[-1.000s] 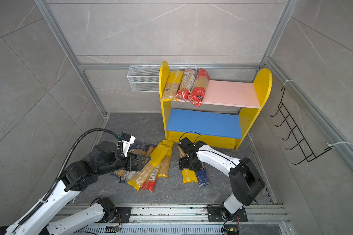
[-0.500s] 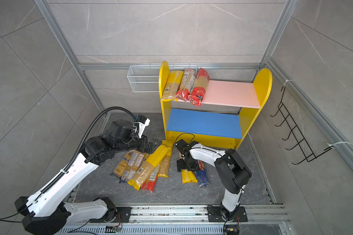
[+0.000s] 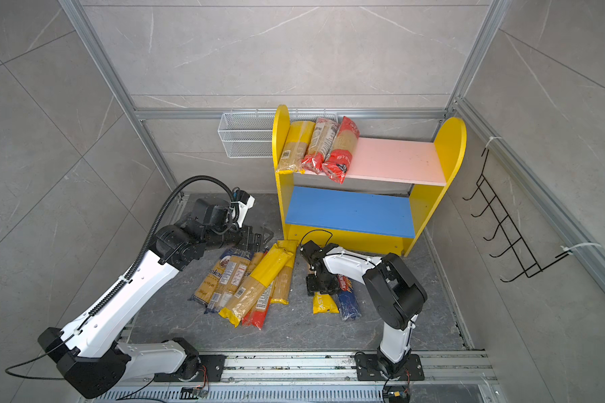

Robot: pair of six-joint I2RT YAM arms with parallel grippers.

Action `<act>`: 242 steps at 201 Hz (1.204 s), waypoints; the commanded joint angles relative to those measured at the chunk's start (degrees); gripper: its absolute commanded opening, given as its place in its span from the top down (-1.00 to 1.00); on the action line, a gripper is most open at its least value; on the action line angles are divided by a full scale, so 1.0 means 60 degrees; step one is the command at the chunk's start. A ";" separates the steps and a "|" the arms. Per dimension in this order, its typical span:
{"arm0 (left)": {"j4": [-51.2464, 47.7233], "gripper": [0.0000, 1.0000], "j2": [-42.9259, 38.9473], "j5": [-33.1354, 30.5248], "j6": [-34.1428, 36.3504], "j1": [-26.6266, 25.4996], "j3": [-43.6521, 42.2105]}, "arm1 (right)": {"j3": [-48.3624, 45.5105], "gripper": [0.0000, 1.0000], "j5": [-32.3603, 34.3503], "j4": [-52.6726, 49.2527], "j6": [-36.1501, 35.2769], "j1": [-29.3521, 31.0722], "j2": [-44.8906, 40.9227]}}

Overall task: Place and organize the pasta boxes and bags onto the shelf
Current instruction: 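Grasp the yellow Pastatime spaghetti bag with the right gripper and lift it, then carry the yellow bag up to the pink shelf with the right gripper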

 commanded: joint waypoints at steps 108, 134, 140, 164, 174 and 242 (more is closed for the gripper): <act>-0.0666 -0.99 -0.2478 0.1041 0.0937 0.0377 -0.0375 | -0.1514 1.00 -0.0832 -0.0156 0.2498 0.0777 -0.4051; -0.0705 -0.99 -0.2794 0.1246 0.0894 0.0383 -0.0405 | -0.1208 1.00 -0.0564 -0.0871 0.2593 0.0785 -0.5027; -0.0733 -0.99 -0.2883 0.1279 0.0882 0.0373 -0.0406 | -0.1126 1.00 -0.0515 -0.1018 0.2593 0.0779 -0.5239; -0.0919 -0.99 -0.3127 0.1252 0.0964 0.0380 -0.0307 | -0.0715 1.00 -0.0335 -0.1681 0.2658 0.0782 -0.5991; -0.1003 -1.00 -0.3171 0.1251 0.1011 0.0379 -0.0243 | -0.0493 1.00 -0.0232 -0.2045 0.2640 0.0788 -0.6268; -0.1163 -1.00 -0.3248 0.1453 0.0951 0.0380 0.0027 | 0.1606 1.00 0.0479 -0.4550 0.2754 0.0776 -0.8017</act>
